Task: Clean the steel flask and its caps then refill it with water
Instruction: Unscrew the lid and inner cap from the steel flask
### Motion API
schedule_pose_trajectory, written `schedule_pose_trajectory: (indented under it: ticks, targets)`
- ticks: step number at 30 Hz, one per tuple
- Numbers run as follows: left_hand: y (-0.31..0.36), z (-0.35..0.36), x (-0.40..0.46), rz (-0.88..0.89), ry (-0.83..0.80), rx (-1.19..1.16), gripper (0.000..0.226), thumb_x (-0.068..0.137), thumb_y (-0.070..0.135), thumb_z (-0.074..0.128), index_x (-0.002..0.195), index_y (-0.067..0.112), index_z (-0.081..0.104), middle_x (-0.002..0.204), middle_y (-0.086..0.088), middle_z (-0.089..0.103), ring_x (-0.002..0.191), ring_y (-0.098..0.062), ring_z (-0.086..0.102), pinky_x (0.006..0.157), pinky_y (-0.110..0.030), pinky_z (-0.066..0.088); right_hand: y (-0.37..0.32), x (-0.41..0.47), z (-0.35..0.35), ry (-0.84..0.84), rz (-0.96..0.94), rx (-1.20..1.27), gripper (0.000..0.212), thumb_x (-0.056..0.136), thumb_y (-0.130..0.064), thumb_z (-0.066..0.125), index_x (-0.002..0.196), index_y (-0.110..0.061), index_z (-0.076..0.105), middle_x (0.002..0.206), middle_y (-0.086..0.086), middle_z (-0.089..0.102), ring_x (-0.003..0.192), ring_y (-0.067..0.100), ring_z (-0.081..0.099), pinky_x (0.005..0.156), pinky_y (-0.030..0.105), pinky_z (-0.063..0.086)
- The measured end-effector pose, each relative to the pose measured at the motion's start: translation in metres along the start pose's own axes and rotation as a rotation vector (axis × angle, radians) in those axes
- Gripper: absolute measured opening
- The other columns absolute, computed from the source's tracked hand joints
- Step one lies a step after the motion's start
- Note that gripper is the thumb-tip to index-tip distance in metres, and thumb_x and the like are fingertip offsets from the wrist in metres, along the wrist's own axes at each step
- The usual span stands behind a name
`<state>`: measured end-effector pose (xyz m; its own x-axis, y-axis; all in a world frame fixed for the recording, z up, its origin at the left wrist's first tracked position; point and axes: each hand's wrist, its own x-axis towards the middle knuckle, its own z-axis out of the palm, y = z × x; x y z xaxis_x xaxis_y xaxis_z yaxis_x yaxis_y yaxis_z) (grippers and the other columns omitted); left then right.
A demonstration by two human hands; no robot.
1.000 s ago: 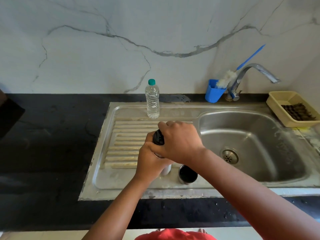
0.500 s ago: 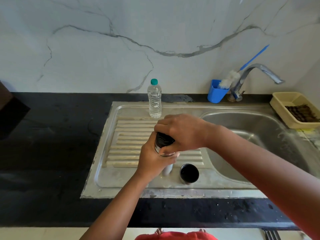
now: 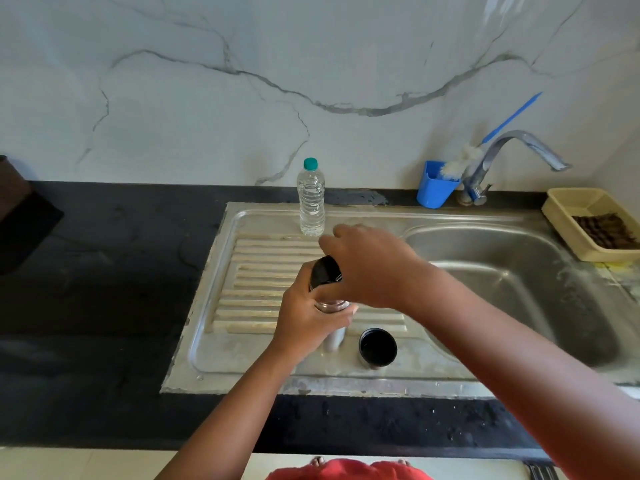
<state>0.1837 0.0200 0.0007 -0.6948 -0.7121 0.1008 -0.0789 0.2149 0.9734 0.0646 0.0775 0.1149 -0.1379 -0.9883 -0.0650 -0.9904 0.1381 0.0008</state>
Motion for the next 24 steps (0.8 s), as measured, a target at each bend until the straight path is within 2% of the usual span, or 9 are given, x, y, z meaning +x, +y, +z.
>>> schedule_pose_trajectory:
  ticks: [3, 6, 10, 13, 15, 17, 19, 21, 24]
  targets:
    - [0.004, -0.002, 0.000, -0.014, 0.000, 0.010, 0.059, 0.065, -0.002, 0.086, 0.102, 0.032, 0.056, 0.085, 0.019, 0.072, 0.078, -0.001, 0.069, 0.065, -0.012, 0.051, -0.006, -0.004, 0.002, 0.043, -0.098, 0.005, 0.037, 0.089, -0.048, 0.057, 0.104, -0.016, 0.052, 0.091, -0.002, 0.044, 0.090, 0.022, 0.056, 0.066, 0.030, 0.037]
    - [0.003, -0.001, 0.000, -0.011, 0.013, 0.022, 0.058, 0.066, 0.002, 0.087, 0.106, 0.032, 0.057, 0.090, 0.017, 0.072, 0.082, -0.002, 0.070, 0.068, -0.012, 0.051, 0.006, -0.002, -0.003, -0.055, -0.237, 0.099, 0.040, 0.086, -0.031, 0.066, 0.122, -0.018, 0.054, 0.108, -0.002, 0.049, 0.096, 0.022, 0.052, 0.076, 0.032, 0.044]
    - [0.002, 0.001, 0.000, -0.021, 0.026, 0.025, 0.060, 0.062, 0.003, 0.090, 0.101, 0.035, 0.057, 0.088, 0.021, 0.071, 0.081, -0.001, 0.069, 0.070, -0.014, 0.051, 0.009, -0.001, -0.007, -0.107, -0.393, 0.133, 0.053, 0.078, 0.000, 0.063, 0.124, -0.026, 0.059, 0.118, -0.008, 0.054, 0.102, 0.021, 0.054, 0.091, 0.037, 0.047]
    - [0.003, 0.000, 0.001, -0.023, 0.019, 0.018, 0.059, 0.060, 0.004, 0.091, 0.101, 0.032, 0.058, 0.087, 0.023, 0.071, 0.083, 0.001, 0.069, 0.071, -0.013, 0.050, 0.006, -0.006, -0.007, -0.114, -0.296, 0.240, 0.065, 0.077, -0.018, 0.074, 0.135, -0.034, 0.050, 0.137, -0.009, 0.047, 0.119, 0.015, 0.047, 0.101, 0.030, 0.043]
    - [0.003, 0.000, 0.001, -0.012, -0.002, 0.034, 0.060, 0.062, 0.005, 0.089, 0.107, 0.028, 0.057, 0.088, 0.020, 0.071, 0.083, -0.001, 0.070, 0.071, -0.014, 0.051, 0.002, -0.007, -0.005, -0.040, -0.091, 0.154, 0.065, 0.078, -0.045, 0.072, 0.136, -0.033, 0.045, 0.135, -0.006, 0.043, 0.117, 0.016, 0.044, 0.086, 0.030, 0.048]
    - [0.003, 0.000, 0.000, -0.020, -0.011, 0.032, 0.060, 0.065, -0.003, 0.084, 0.106, 0.029, 0.055, 0.083, 0.017, 0.072, 0.076, -0.003, 0.071, 0.066, -0.015, 0.052, -0.007, -0.006, -0.002, 0.013, 0.033, 0.016, 0.052, 0.084, -0.055, 0.061, 0.122, -0.022, 0.052, 0.111, -0.002, 0.045, 0.097, 0.018, 0.050, 0.069, 0.031, 0.043]
    - [0.001, -0.001, 0.000, -0.024, -0.004, 0.048, 0.059, 0.064, -0.004, 0.084, 0.103, 0.029, 0.055, 0.079, 0.015, 0.071, 0.071, -0.003, 0.069, 0.062, -0.016, 0.051, -0.013, -0.007, -0.001, 0.030, -0.016, 0.003, 0.039, 0.089, -0.047, 0.056, 0.113, -0.016, 0.055, 0.099, -0.002, 0.039, 0.088, 0.021, 0.054, 0.065, 0.031, 0.037]
    - [-0.001, -0.001, 0.001, -0.024, 0.005, 0.069, 0.060, 0.062, -0.002, 0.085, 0.104, 0.030, 0.055, 0.081, 0.015, 0.070, 0.073, -0.004, 0.068, 0.063, -0.017, 0.052, -0.008, -0.006, -0.002, 0.015, -0.121, 0.027, 0.033, 0.089, -0.032, 0.057, 0.118, -0.018, 0.057, 0.105, -0.003, 0.046, 0.094, 0.021, 0.055, 0.070, 0.031, 0.044]
    - [-0.001, 0.001, 0.001, -0.033, 0.015, 0.059, 0.062, 0.061, -0.004, 0.087, 0.098, 0.034, 0.056, 0.083, 0.020, 0.071, 0.076, -0.001, 0.069, 0.065, -0.013, 0.051, 0.001, -0.005, -0.003, -0.050, -0.262, 0.189, 0.048, 0.078, -0.008, 0.063, 0.122, -0.027, 0.061, 0.116, -0.008, 0.056, 0.104, 0.019, 0.054, 0.087, 0.035, 0.050]
